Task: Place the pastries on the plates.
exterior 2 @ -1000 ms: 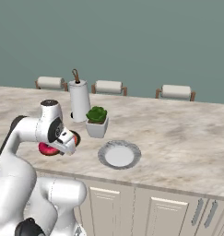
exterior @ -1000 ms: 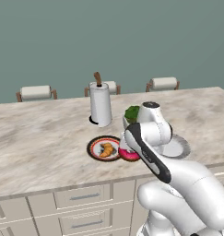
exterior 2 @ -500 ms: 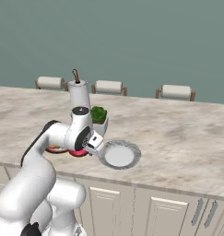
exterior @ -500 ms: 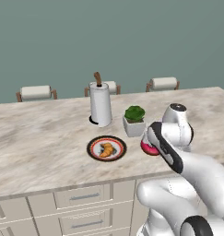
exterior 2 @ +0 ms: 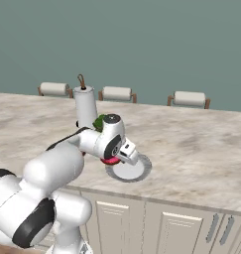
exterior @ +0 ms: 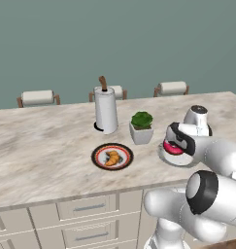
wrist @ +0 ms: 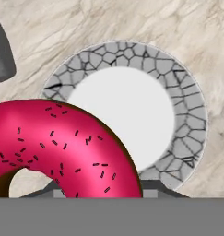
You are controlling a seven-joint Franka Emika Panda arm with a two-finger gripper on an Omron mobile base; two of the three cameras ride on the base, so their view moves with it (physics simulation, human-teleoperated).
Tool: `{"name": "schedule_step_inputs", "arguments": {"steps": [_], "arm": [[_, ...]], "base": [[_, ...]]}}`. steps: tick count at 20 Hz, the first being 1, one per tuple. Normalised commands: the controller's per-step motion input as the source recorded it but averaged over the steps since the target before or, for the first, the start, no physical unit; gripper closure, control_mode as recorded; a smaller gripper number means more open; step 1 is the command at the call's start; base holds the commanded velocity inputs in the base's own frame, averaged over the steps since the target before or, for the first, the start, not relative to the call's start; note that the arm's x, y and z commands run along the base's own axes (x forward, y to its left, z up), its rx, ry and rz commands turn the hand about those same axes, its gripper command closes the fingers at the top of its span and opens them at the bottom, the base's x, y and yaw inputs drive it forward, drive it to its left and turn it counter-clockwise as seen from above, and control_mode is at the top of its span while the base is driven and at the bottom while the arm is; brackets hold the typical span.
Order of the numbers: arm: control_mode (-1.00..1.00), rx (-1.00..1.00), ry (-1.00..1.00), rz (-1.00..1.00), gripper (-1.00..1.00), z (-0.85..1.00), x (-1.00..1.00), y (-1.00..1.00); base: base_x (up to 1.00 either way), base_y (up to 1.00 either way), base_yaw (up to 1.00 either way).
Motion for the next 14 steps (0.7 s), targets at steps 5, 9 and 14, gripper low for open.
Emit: {"name": "schedule_step_inputs", "arguments": {"steps": [5, 9, 14], "arm": [[-1.00, -0.07, 0.00, -0.11, 1.00, -0.06, 0.35, -0.47], [-1.00, 0.00, 0.02, 0.00, 1.00, -0.16, 0.00, -0.07], [-1.00, 0.00, 0.15, -0.04, 1.00, -0.49, -0.01, 0.00]], "base": [[0.00, 0.00, 0.00], [0.00, 0.00, 0.00], [0.00, 0.00, 0.00]]}}
